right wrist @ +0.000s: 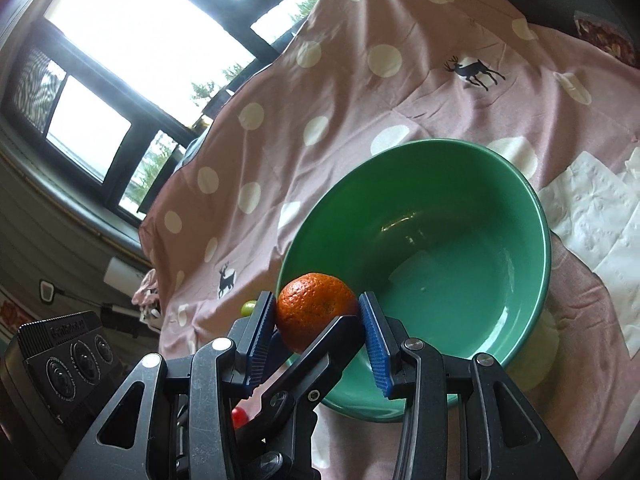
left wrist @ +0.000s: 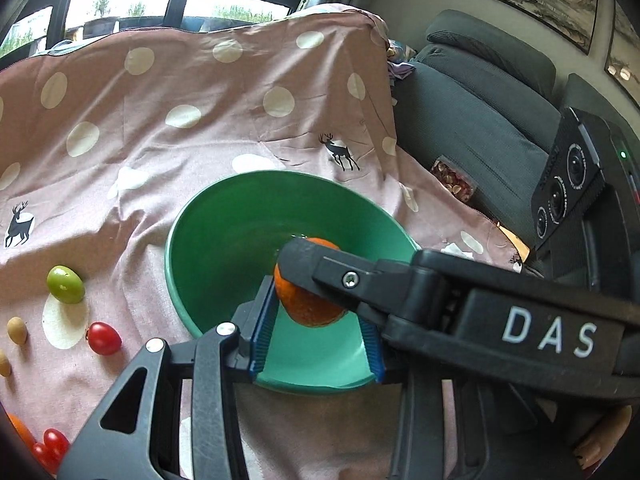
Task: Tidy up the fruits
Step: 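Lower the orange into the green bowl and open the right gripper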
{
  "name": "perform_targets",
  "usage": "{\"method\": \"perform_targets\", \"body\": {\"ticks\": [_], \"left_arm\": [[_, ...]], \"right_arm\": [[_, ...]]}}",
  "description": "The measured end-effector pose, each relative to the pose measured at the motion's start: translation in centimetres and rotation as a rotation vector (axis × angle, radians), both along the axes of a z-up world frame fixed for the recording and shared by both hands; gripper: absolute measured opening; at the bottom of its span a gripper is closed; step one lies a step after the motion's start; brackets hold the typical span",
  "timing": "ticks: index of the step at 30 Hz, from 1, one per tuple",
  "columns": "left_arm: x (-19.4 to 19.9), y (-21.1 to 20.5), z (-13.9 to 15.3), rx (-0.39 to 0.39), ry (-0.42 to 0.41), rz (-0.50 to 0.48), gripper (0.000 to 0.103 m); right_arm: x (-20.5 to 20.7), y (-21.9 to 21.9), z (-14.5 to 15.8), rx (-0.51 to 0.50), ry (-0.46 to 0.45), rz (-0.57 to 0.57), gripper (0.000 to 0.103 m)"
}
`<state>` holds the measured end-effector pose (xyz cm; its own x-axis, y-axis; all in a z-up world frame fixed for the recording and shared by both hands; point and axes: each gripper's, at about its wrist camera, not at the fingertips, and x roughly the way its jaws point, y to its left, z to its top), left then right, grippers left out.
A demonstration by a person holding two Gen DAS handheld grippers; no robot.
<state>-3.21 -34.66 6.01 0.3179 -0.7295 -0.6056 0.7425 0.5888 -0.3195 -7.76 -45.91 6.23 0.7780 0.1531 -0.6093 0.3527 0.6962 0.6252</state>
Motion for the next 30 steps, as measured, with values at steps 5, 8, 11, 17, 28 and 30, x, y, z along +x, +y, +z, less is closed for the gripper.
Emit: {"method": "perform_targets", "body": {"ticks": [5, 8, 11, 17, 28, 30], "left_arm": [[0.2, -0.4, -0.3, 0.006, 0.010, -0.011, 0.038], [0.3, -0.7, -0.6, 0.010, 0.021, -0.022, 0.037], [0.5, -1.1, -0.9, 0.015, 0.037, -0.030, 0.038], [0.6, -1.6, -1.0, 0.014, 0.046, -0.044, 0.037], [0.6, -2.3, -1.6, 0.010, 0.071, -0.062, 0.037], [0.6, -2.4, -1.6, 0.012, 0.069, -0.064, 0.037]], "right_arm": [[0.0, -0.3, -0.3, -0.003, 0.018, -0.015, 0.045], [0.0, -0.6, -0.5, 0.003, 0.027, -0.025, 0.045], [-0.1, -0.8, -0.7, 0.003, 0.044, -0.036, 0.045], [-0.2, -1.0, -0.9, 0.001, 0.059, -0.051, 0.045], [-0.3, -1.5, -1.1, -0.004, 0.086, -0.076, 0.045], [-0.4, -1.5, -1.1, -0.008, 0.093, -0.081, 0.045]]}}
